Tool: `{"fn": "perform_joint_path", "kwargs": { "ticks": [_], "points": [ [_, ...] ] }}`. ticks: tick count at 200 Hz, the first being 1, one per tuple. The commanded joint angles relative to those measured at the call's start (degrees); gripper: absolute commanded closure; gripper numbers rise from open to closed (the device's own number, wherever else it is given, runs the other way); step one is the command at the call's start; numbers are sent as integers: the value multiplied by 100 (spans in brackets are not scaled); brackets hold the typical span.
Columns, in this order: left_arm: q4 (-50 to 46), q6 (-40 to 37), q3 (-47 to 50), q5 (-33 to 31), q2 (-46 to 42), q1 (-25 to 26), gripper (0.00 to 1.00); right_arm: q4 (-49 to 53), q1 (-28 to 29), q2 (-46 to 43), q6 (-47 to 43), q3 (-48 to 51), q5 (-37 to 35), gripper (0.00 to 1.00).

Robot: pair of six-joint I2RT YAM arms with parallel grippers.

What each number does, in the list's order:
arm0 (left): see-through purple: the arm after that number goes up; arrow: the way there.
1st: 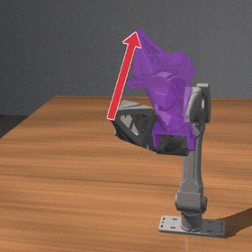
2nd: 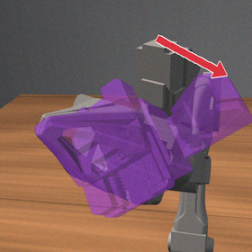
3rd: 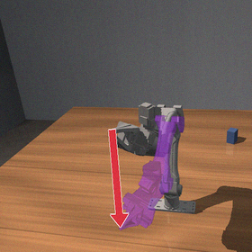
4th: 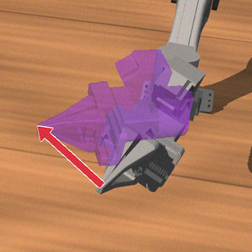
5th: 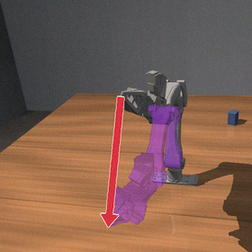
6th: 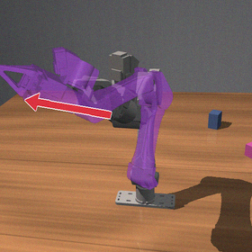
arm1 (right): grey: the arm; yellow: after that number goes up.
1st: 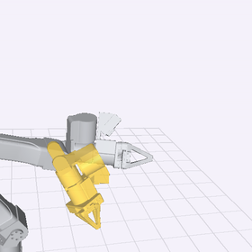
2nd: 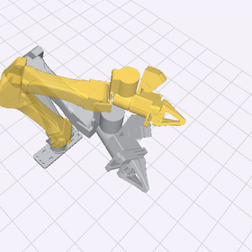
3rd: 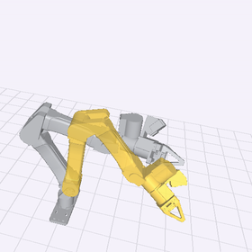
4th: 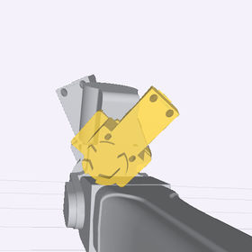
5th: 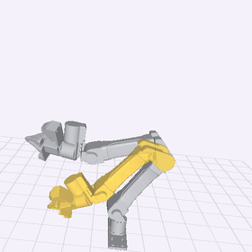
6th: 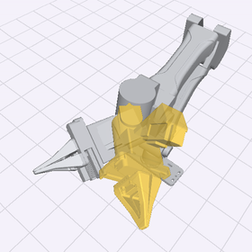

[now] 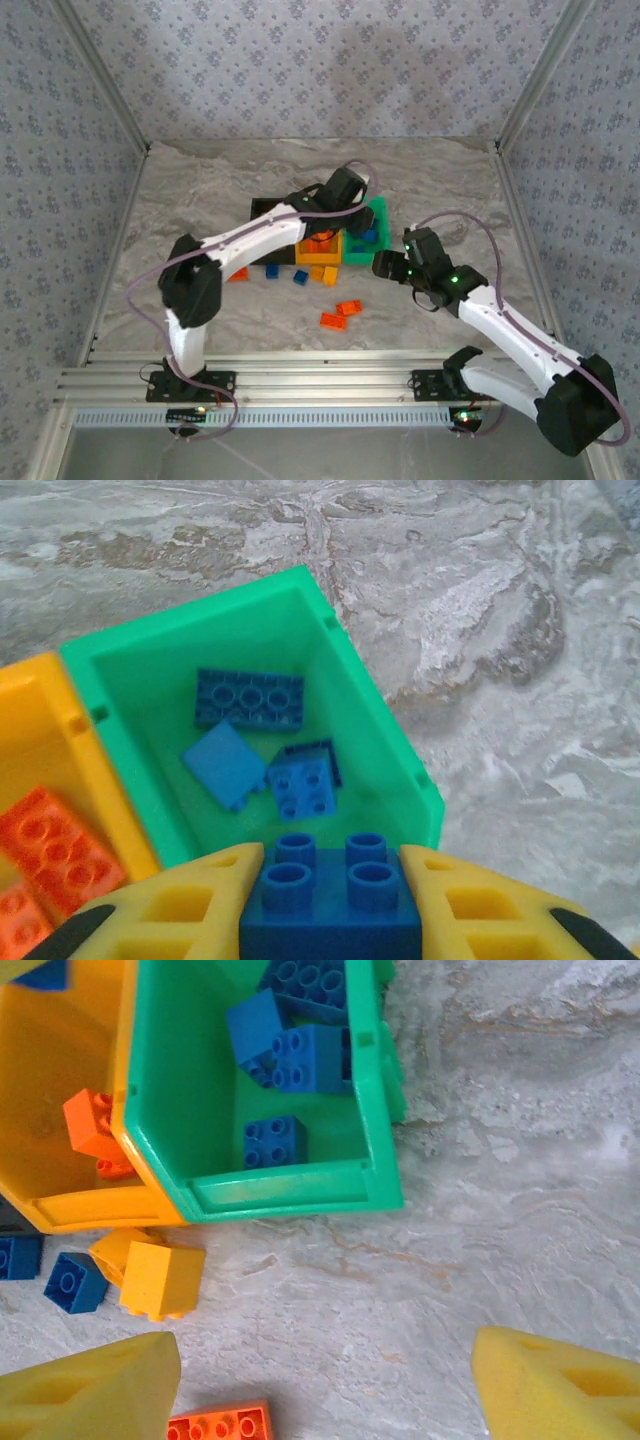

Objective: Sort the legos into containers by color

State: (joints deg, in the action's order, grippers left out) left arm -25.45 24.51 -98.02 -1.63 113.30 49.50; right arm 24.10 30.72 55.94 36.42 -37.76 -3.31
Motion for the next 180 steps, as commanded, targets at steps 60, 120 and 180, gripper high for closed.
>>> {"fn": "perform_joint_path", "kwargs": {
  "ticks": [60, 120, 180],
  "points": [
    [-519, 0, -1602, 564, 912, -70, 28, 166, -30, -92, 110, 121, 64, 20],
    [138, 139, -210, 647, -819, 12, 1, -71, 186, 256, 14, 138, 476, 19],
    [531, 652, 3068, -189, -3526, 301, 0, -326, 1375, 1554, 13, -162, 210, 17]
  ]
}}
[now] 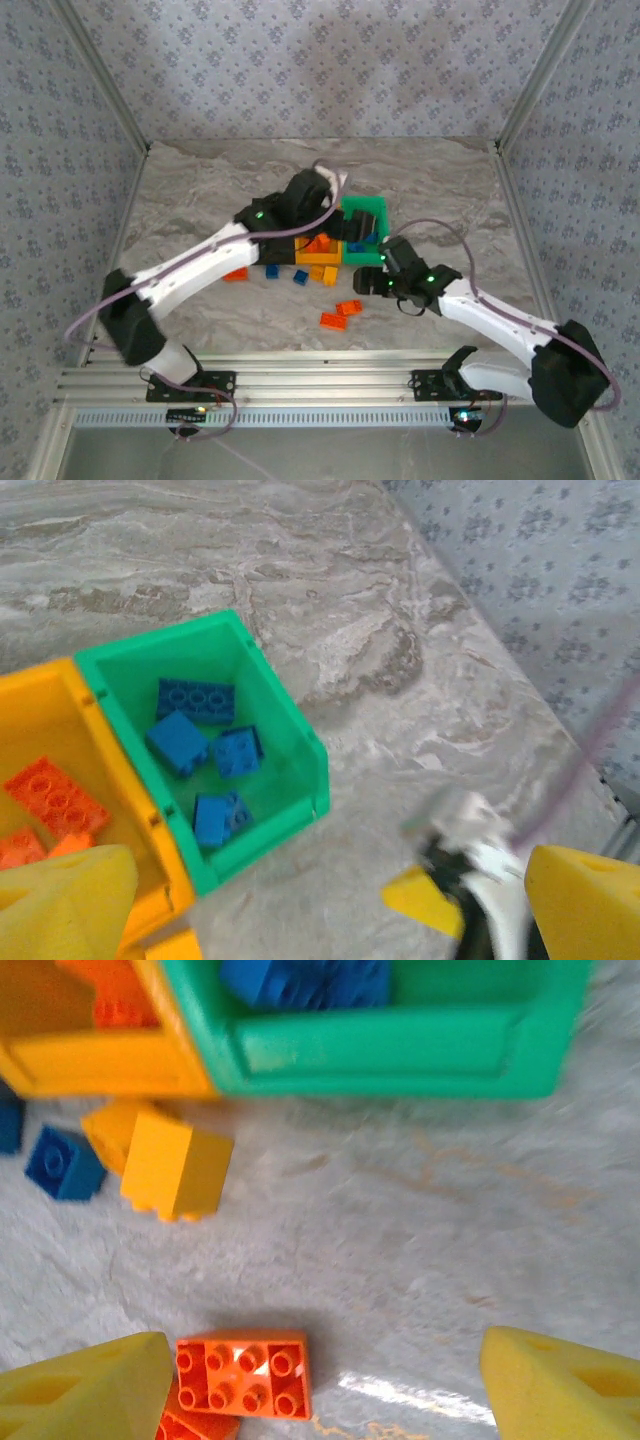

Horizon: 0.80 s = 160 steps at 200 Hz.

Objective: Sort the legos into containers by color

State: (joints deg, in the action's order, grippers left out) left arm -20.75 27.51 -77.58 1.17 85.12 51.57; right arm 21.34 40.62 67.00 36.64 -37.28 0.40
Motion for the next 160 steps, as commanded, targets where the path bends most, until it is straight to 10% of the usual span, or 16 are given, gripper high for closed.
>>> {"fn": "perform_joint_path", "kwargs": {
  "ticks": [1, 50, 160],
  "points": [
    [53, 361, 1087, -495, -752, 96, 1, -56, 407, 473, -8, -214, -167, 17],
    [-479, 1050, 2886, -1203, -2452, 160, 1, 62, 1054, 1477, 2, -688, -666, 0],
    [-699, 1319, 3501, -1579, -3078, 139, 1, 1355, 1158, 1979, 644, -872, -1327, 13]
  ]
}}
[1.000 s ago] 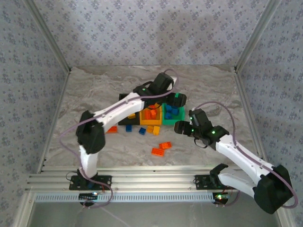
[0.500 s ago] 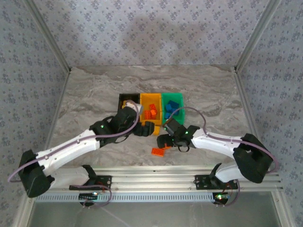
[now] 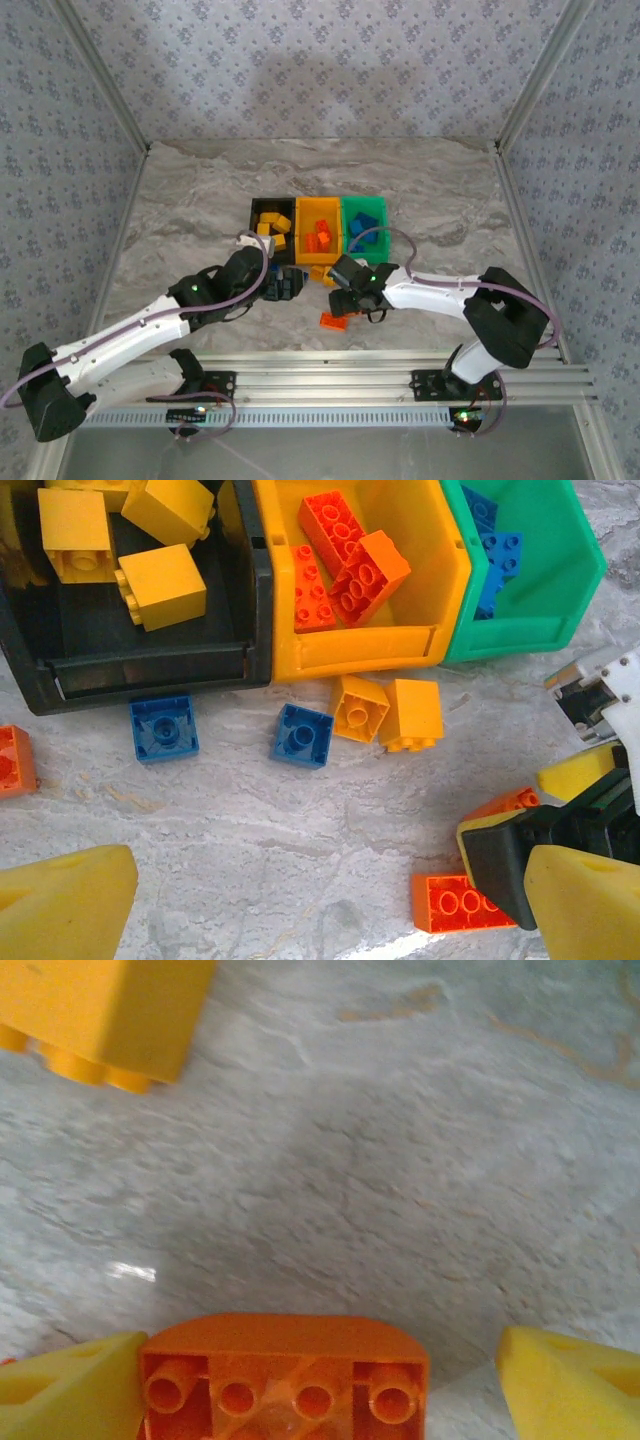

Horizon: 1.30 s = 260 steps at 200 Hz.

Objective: Sort the legos into containers by color

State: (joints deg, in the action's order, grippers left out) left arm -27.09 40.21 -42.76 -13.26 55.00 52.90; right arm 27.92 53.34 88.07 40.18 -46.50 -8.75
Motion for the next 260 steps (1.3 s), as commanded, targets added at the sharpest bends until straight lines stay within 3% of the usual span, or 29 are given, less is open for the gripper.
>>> {"fn": "perform_joint_path", "kwargs": {
  "ticks": [1, 21, 39, 84, 109, 188, 230, 260],
  "points": [
    [-71, 44, 21, -135, -67, 7, 1, 737, -123, -148, 293, 61, -423, 14],
    [-103, 24, 14, -169, -81, -8, 0, 791, -274, -560, 353, 271, -467, 14],
    [-86, 30, 33, -169, -100, -17, 1, 677, -295, -825, 291, 298, -346, 6],
    [-107, 17, 61, -168, -96, -51, 1, 332, -251, -472, 313, 247, 2, 1],
    [-161, 34, 108, -180, -128, -78, 0, 344, -219, -272, 444, 286, 37, 7],
    [-278, 119, 242, -291, -334, -192, 1, 433, -219, -490, 435, 254, 62, 39],
    [-517, 153, 243, -449, -548, -219, 0, 783, -233, -1000, -56, -415, 31, 43],
    [-737, 202, 251, -545, -693, -243, 0, 717, -352, -596, -664, -1388, 111, 42]
  ]
}}
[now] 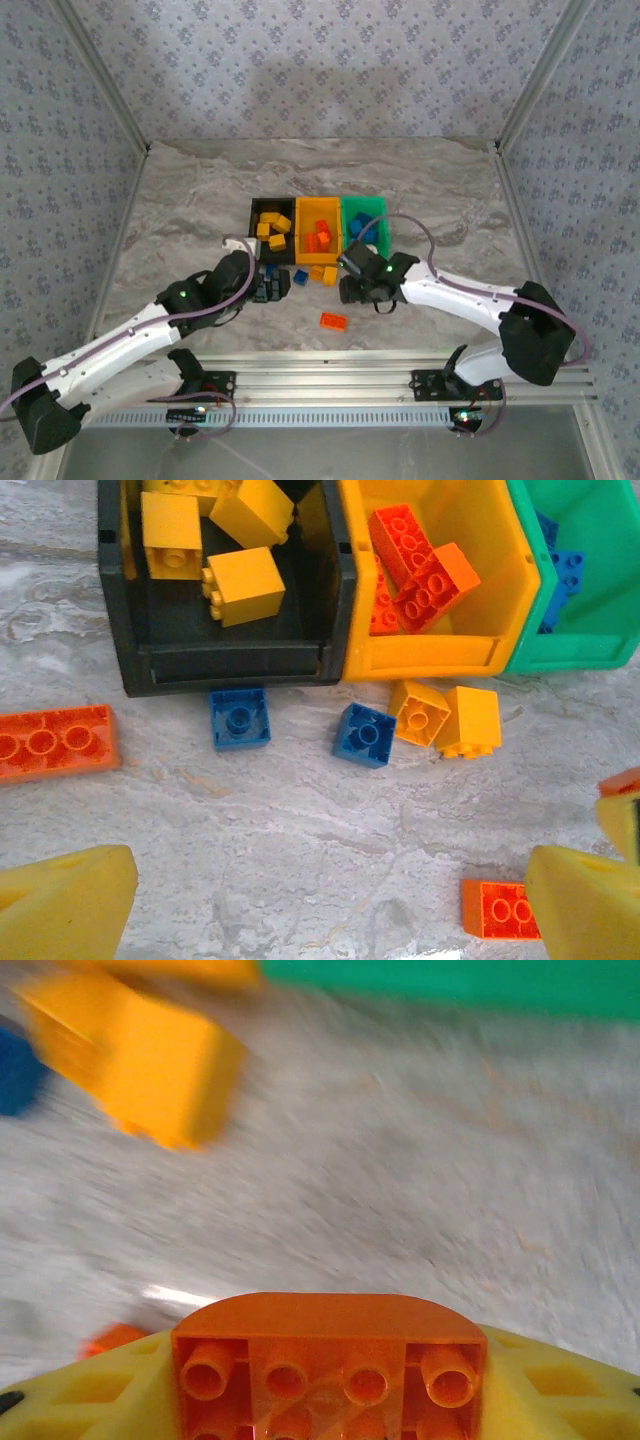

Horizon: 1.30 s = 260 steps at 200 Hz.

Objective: Sort the legos into containers by color

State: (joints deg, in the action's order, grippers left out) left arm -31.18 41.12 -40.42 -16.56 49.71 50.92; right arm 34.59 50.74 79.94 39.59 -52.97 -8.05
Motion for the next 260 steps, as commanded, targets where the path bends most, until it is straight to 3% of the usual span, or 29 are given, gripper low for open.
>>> {"fn": "perform_joint_path", "kwargs": {
  "ticks": [1, 82, 98, 119, 145, 187, 201, 260],
  "points": [
    [-328, 113, 17, -220, -168, -45, 0, 45, -96, 242, -616, -776, 41, 42],
    [-735, 302, 282, -360, -730, -227, 0, -721, -812, 2610, -1228, -3203, 587, 39],
    [-914, 310, 324, -333, -745, -311, 1, -660, -948, 3016, -1230, -3562, 745, 32],
    [-912, 332, 377, -380, -735, -414, 1, -801, -1072, 3268, -1226, -3809, 821, 10],
    [-875, 344, 395, -380, -701, -573, 1, -965, -1121, 3188, -1250, -3948, 814, 3],
    [-804, 586, 494, -465, -450, -971, 1, -1240, -1080, 2486, -1189, -3429, 836, 4],
    [-347, 608, 607, -305, -292, -1259, 1, -1397, -1062, 2195, -1119, -3085, 861, 5],
    [1092, -45, 734, 25, 1387, -2257, 2, -1621, -1055, 1334, -1039, -2106, 780, 6]
  ]
}}
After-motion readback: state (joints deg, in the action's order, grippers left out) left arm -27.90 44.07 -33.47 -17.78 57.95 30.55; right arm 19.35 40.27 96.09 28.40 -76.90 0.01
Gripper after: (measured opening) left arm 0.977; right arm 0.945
